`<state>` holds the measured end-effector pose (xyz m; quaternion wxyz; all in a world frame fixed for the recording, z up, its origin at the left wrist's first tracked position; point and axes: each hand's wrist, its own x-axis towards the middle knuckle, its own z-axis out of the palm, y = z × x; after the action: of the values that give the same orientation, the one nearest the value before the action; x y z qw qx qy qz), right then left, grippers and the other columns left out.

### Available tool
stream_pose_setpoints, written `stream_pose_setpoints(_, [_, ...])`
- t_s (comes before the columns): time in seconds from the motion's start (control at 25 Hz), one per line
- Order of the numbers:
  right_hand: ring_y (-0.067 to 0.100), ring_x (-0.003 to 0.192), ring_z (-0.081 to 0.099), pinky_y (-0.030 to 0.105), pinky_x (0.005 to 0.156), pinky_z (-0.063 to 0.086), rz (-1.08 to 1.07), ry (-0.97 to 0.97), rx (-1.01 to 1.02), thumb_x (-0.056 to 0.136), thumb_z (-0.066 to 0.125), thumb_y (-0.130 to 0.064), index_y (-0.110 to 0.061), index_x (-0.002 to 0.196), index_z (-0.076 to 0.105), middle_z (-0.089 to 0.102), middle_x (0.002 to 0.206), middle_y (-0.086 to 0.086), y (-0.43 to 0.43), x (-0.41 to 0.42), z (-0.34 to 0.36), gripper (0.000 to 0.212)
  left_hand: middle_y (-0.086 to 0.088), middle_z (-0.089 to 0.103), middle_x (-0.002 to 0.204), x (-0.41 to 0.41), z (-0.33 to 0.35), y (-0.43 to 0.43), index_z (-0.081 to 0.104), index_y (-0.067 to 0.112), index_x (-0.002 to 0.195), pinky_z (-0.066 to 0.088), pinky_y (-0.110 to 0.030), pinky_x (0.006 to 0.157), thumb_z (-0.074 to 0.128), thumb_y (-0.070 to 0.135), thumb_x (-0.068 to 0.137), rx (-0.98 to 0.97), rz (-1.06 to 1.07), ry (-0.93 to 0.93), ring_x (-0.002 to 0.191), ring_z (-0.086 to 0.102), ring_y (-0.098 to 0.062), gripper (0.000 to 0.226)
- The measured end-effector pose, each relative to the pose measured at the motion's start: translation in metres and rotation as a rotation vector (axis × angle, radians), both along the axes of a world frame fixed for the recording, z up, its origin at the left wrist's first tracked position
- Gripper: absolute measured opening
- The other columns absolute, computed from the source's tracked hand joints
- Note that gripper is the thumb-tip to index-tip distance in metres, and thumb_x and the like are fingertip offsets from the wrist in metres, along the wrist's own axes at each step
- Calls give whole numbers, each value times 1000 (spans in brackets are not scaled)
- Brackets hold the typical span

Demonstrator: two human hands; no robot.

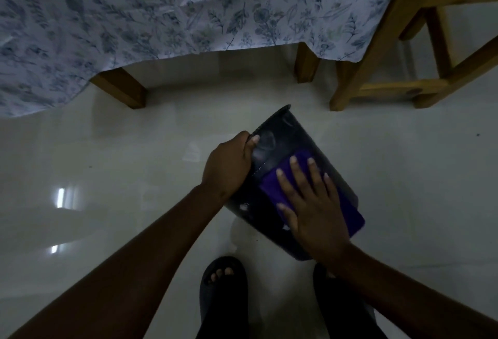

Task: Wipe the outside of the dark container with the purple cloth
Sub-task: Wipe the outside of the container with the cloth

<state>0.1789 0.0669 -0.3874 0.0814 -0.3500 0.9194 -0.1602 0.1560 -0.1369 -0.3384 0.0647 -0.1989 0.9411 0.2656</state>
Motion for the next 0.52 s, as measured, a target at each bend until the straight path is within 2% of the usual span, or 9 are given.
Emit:
stream_pose_setpoints(0.08, [28, 147, 16, 48, 115, 21, -48, -52, -67, 98, 28, -45, -28, 152, 12, 15, 161, 4, -8, -36, 0, 59, 4, 52, 67, 3, 1, 4, 46, 15, 81, 31, -25, 53, 29, 37, 102, 8, -23, 24, 60, 48, -14, 35])
stream_pose_setpoints(0.2, [26, 139, 38, 43, 112, 30, -346, -384, -132, 100, 25, -47, -24, 151, 20, 33, 156, 5, -22, -93, -1, 56, -9, 64, 76, 12, -3, 1, 52, 9, 85, 43, -34, 62, 29, 37, 102, 1, 34, 35, 70, 59, -25, 41])
stream_pose_setpoints(0.24, [28, 138, 38, 43, 112, 31, -409, -385, -103, 100, 25, -45, -23, 151, 21, 33, 155, 6, -21, -86, 1, 56, -12, 66, 80, 15, -3, 1, 54, 8, 89, 47, -37, 65, 28, 38, 102, 0, 60, 40, 73, 61, -29, 42])
stream_pose_setpoints(0.28, [29, 141, 34, 44, 113, 30, -400, -305, -77, 100, 24, -44, -23, 151, 19, 29, 157, 7, -15, -68, -1, 56, -14, 68, 83, 15, -3, 2, 55, 8, 90, 49, -39, 67, 28, 39, 102, -5, 82, 36, 76, 62, -31, 43])
stream_pose_setpoints(0.36, [32, 146, 18, 49, 114, 23, -175, -90, 30, 99, 23, -45, -26, 152, 13, 17, 161, 6, -8, -7, 10, 58, -14, 67, 84, 13, -3, 6, 54, 9, 91, 48, -38, 66, 28, 40, 102, -40, 90, 19, 76, 62, -32, 43])
stream_pose_setpoints(0.4, [32, 147, 14, 50, 114, 20, -86, -47, 17, 97, 24, -46, -28, 152, 12, 14, 162, 5, -5, 6, 10, 59, -12, 66, 82, 10, -3, 7, 53, 9, 89, 46, -36, 65, 28, 39, 102, -46, 79, 26, 74, 61, -30, 41])
stream_pose_setpoints(0.48, [29, 147, 17, 47, 114, 20, -39, -41, -33, 98, 28, -46, -28, 151, 16, 17, 161, 4, -10, -16, 3, 58, -3, 59, 72, 5, 1, 8, 48, 13, 83, 39, -31, 59, 28, 37, 103, -11, 60, 33, 67, 55, -22, 37])
stream_pose_setpoints(0.52, [27, 146, 23, 45, 114, 21, -127, -128, -72, 99, 29, -46, -28, 151, 19, 21, 160, 4, -18, -44, 3, 56, 0, 55, 70, 3, 3, 8, 46, 15, 82, 36, -29, 57, 28, 36, 103, 7, 55, 28, 65, 52, -19, 35])
